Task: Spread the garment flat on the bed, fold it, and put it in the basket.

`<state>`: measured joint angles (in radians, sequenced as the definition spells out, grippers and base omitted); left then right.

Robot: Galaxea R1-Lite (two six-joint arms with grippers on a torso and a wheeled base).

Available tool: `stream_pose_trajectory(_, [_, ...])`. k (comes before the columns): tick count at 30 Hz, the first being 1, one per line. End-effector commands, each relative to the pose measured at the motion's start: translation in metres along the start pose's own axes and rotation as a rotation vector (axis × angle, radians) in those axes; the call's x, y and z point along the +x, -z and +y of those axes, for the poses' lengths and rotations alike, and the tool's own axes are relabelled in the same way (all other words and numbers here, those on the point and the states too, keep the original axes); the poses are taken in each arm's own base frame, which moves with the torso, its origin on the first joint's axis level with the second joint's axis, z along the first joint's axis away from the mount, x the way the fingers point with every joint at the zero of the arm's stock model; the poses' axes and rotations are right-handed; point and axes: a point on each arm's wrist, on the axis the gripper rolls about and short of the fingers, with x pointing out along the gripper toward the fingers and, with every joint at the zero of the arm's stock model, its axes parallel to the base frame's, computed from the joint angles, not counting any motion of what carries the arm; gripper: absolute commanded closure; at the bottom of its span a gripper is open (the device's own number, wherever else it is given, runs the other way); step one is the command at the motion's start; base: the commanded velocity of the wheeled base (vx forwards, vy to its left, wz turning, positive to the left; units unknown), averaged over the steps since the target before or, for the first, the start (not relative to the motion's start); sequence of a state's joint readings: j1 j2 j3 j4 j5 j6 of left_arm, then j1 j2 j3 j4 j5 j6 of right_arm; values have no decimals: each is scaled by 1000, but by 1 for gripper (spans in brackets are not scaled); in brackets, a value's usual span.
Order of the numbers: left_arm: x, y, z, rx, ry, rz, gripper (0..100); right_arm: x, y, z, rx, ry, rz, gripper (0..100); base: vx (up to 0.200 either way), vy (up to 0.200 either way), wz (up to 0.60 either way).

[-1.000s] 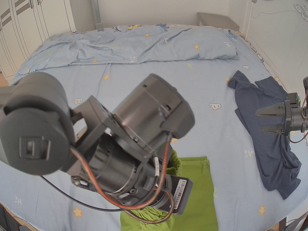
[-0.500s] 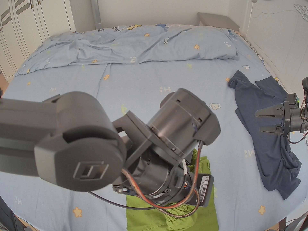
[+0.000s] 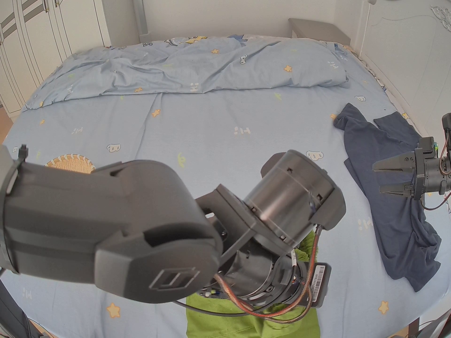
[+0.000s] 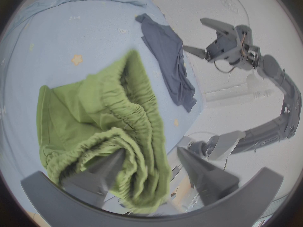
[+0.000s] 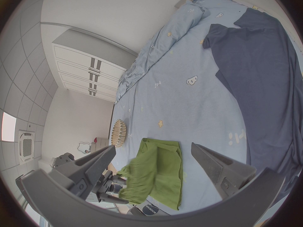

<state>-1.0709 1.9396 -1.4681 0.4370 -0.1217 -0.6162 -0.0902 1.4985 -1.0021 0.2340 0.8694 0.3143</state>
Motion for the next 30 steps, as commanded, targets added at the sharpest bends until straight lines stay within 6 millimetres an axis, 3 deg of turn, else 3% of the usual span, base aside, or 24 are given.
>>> stream_pose_trajectory(1, [10, -4, -3, -43, 31, -45, 0, 1, 0, 0, 1, -1, 2, 0, 0, 0, 0])
stream_pose_trajectory(14, [27, 5, 10, -9, 39, -206, 0, 3, 2, 0, 1, -5, 12, 0, 0, 0, 0])
stream_pose_trajectory(19, [16, -13, 41, -79, -4, -253, 0, 8, 6, 5, -7, -32, 44, 0, 0, 0, 0])
stream_pose_trajectory(22, [5, -29, 64, -136, -25, -306, 0, 21, 17, 12, -19, -56, 107, 0, 0, 0, 0])
stream_pose_trajectory(24, [-16, -36, 73, -158, 8, -361, 0, 32, 28, 17, -31, -80, 168, 0, 0, 0, 0])
stream_pose_trajectory(28, [-56, -30, 93, -185, 120, -359, 0, 51, 51, 22, -132, -96, 268, 0, 0, 0, 0])
stream_pose_trajectory(30, [-71, -21, 109, -208, 168, -339, 0, 64, 61, 14, -181, -43, 311, 0, 0, 0, 0])
